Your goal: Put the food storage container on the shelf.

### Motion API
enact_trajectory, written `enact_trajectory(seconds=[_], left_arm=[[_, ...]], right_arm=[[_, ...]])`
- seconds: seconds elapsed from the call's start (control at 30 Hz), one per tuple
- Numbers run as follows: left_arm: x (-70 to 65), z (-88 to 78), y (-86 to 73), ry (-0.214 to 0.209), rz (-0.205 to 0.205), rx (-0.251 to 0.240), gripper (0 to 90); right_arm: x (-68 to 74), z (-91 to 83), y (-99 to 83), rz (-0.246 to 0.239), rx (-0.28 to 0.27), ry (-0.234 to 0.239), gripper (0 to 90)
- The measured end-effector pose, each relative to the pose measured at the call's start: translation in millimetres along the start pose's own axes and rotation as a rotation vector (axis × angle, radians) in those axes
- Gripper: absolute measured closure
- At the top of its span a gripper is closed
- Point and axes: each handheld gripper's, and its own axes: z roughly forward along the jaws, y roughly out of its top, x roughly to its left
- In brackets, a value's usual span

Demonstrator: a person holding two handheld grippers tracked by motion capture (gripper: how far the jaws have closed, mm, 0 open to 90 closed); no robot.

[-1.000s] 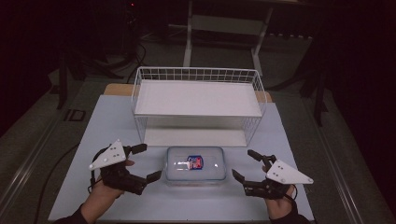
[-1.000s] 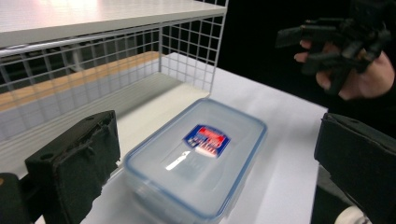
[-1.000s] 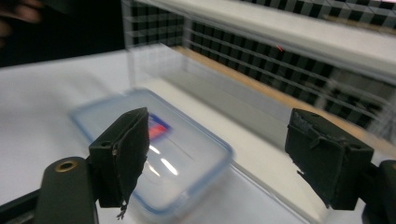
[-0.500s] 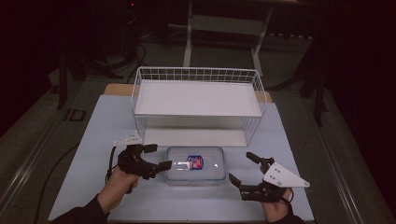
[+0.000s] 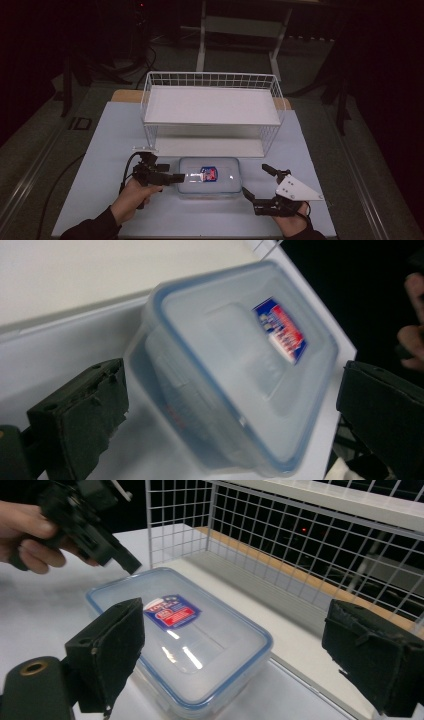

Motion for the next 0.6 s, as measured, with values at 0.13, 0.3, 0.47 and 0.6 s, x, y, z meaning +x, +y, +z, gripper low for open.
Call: enact_trajectory(seconds=[0.13,0.3,0.47,0.6], left_arm=[[10.4,4.3,-2.2,-0.034,-0.091,0.019,5.3],[18.0,11.4,-6.9,-0.058,-0.149,0.059,13.0],[23.7,14.3,-10.8,-0.118,-0.215,0.073,29.3],[23.7,14.1,-10.0,-0.157,-0.206,0.082,37.1]], right_arm=[[0.9,-0.6,-0.2,-0.008,0.005,-0.009,10.1],[0.3,0.5,-1.5,0.002,0.019,-0.001,10.1],[-2.5,1.6,-3.9,0.025,0.032,0.006,10.4],[-8.1,0.9,-6.2,0.062,0.036,0.006,10.5]])
